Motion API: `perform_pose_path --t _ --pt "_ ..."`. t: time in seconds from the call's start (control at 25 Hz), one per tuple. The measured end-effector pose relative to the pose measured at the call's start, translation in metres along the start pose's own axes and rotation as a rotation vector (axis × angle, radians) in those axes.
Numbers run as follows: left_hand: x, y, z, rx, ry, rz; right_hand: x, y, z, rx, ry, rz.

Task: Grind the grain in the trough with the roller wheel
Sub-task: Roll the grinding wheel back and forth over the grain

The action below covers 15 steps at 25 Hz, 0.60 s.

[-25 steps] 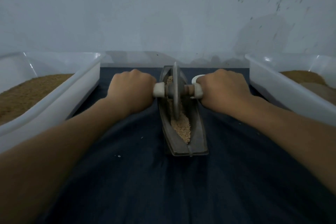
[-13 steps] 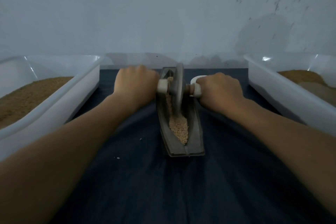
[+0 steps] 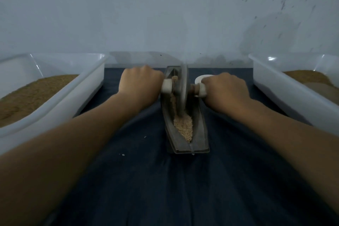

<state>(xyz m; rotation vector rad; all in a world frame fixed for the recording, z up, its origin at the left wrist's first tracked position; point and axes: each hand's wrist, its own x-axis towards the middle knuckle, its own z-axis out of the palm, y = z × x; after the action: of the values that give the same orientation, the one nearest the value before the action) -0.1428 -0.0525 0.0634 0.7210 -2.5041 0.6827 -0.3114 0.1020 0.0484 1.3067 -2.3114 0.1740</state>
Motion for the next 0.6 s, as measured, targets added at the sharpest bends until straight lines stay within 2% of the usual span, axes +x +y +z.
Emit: perform_pose_path --t 0.08,0.12,0.2,0.32,0.4,0.48,0.6 --pt "-0.035 -0.004 -0.006 -0.034 0.135 0.065 -0.031 0.006 -0.007 -0.086 0.268 -0.13" --pt "-0.041 -0.006 -0.008 -0.065 0.168 0.073 -0.037 0.008 -0.011 -0.105 0.335 -0.155" --pt "-0.043 -0.004 0.0 -0.078 0.122 0.028 -0.033 0.007 -0.009 -0.119 0.29 -0.147" --pt "-0.013 0.003 0.013 -0.038 -0.001 -0.118 0.013 -0.007 -0.005 -0.076 0.02 -0.027" --pt "0.011 0.003 0.014 -0.058 -0.065 -0.139 0.033 -0.01 -0.004 -0.024 -0.074 0.012" --pt "0.009 0.001 0.013 -0.055 -0.056 -0.106 0.026 -0.007 -0.005 -0.019 -0.073 0.008" --pt "-0.034 -0.002 0.004 -0.019 0.125 -0.003 -0.023 0.004 -0.009 -0.081 0.156 -0.13"
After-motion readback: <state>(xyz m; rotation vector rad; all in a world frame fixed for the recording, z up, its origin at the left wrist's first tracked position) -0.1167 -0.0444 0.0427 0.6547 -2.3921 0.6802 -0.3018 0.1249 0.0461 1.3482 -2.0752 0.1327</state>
